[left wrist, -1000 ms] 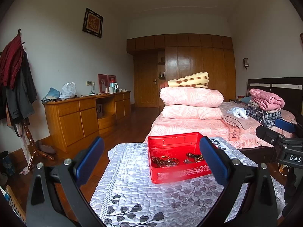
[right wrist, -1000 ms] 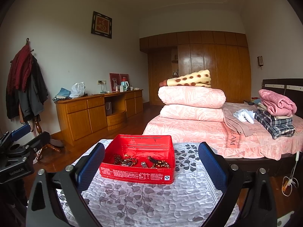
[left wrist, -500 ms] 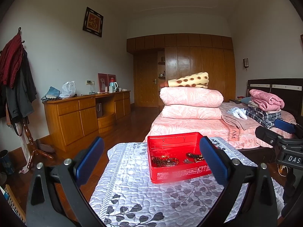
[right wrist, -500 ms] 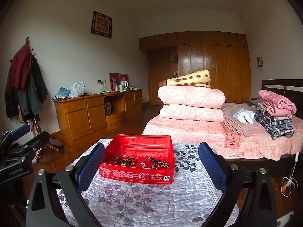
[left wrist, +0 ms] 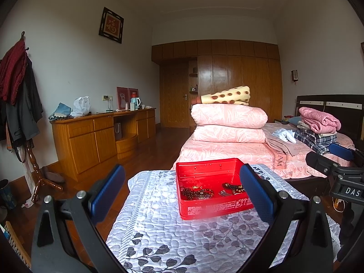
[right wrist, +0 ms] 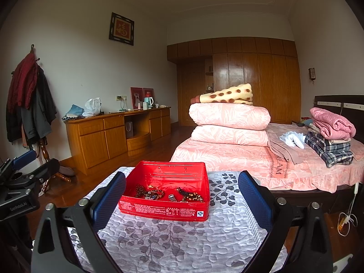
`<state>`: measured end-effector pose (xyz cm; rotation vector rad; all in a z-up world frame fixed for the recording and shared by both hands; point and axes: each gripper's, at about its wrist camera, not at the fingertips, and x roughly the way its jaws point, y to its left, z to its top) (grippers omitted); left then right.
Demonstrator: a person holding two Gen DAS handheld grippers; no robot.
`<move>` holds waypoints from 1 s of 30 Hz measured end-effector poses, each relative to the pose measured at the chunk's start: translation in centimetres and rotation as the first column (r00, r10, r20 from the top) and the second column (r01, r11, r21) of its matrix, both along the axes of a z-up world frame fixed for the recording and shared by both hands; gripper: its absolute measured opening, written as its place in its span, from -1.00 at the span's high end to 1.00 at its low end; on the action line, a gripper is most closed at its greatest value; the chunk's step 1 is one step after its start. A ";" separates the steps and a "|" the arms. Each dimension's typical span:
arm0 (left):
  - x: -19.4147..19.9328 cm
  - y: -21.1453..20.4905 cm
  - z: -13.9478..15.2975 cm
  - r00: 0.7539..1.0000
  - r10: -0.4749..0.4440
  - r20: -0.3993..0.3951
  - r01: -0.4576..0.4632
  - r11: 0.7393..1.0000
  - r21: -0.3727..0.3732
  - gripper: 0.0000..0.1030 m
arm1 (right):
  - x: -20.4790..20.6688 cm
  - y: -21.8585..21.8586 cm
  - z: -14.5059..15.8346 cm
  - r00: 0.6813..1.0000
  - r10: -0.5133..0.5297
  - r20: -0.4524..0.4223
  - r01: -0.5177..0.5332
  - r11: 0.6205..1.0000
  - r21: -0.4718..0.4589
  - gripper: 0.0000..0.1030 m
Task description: Organize jewelry
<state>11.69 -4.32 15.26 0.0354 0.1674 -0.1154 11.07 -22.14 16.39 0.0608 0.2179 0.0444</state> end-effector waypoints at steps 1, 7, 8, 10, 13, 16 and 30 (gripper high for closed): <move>0.0 -0.1 0.0 1.000 0.001 0.000 -0.001 1.000 -0.001 -0.89 | 0.0 -0.1 0.0 1.000 -0.001 0.001 0.001 1.000 0.000 -0.88; 0.0 0.0 0.0 1.000 0.000 -0.001 0.000 1.000 0.000 -0.89 | 0.0 -0.2 0.0 1.000 -0.001 0.001 0.001 1.000 0.000 -0.88; 0.0 0.1 0.0 1.000 0.000 -0.001 0.000 1.000 0.000 -0.89 | 0.0 -0.2 0.0 1.000 -0.001 0.001 0.001 1.000 0.000 -0.88; 0.0 0.1 0.0 1.000 0.001 -0.002 -0.001 1.000 0.000 -0.89 | 0.0 -0.2 -0.1 1.000 -0.001 0.001 0.001 1.000 0.000 -0.88; 0.0 0.0 -0.1 1.000 -0.005 -0.003 0.005 1.000 0.002 -0.89 | 0.0 -0.1 -0.1 1.000 -0.001 0.001 0.001 1.000 -0.001 -0.88; 0.0 -0.2 -0.2 1.000 -0.015 0.000 0.015 1.000 0.011 -0.89 | -0.1 -0.3 -0.1 1.000 -0.002 -0.001 0.002 1.000 -0.001 -0.88; 0.3 0.1 -0.4 1.000 -0.012 -0.018 0.012 1.000 -0.013 -0.89 | -0.1 -0.4 -0.2 1.000 -0.003 -0.003 0.003 1.000 -0.003 -0.88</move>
